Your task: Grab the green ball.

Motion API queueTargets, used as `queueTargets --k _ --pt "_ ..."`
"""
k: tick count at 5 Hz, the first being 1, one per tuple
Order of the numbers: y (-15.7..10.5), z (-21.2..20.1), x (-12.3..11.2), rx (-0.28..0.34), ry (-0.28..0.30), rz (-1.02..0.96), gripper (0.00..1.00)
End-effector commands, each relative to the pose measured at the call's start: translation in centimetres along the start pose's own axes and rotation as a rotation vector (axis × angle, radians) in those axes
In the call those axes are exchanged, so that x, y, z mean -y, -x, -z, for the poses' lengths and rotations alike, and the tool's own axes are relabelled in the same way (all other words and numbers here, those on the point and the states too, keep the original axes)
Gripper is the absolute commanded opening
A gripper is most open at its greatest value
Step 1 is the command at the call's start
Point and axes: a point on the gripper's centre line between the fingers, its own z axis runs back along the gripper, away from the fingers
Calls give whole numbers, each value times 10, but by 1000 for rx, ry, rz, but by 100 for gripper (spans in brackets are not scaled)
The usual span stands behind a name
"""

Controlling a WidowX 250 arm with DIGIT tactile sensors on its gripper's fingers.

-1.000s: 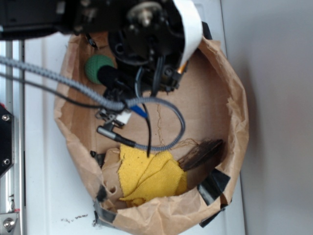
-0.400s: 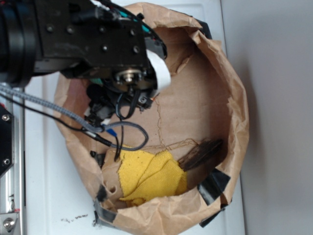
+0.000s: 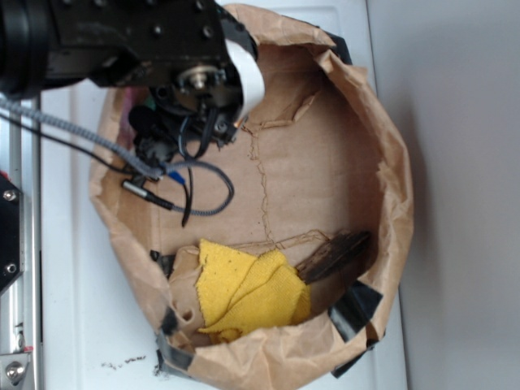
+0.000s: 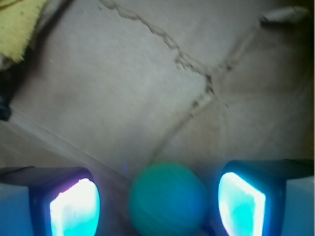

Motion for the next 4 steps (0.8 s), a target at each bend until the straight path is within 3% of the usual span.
queueTargets --k 1,2,3,4 --pt "5 6 -16 -37 -78 -74 100" --pt "-1 30 -5 -98 -114 -35 100" --pt "-1 35 -5 -94 -122 -56 0" --pt "-1 33 -5 -78 -125 -50 0"
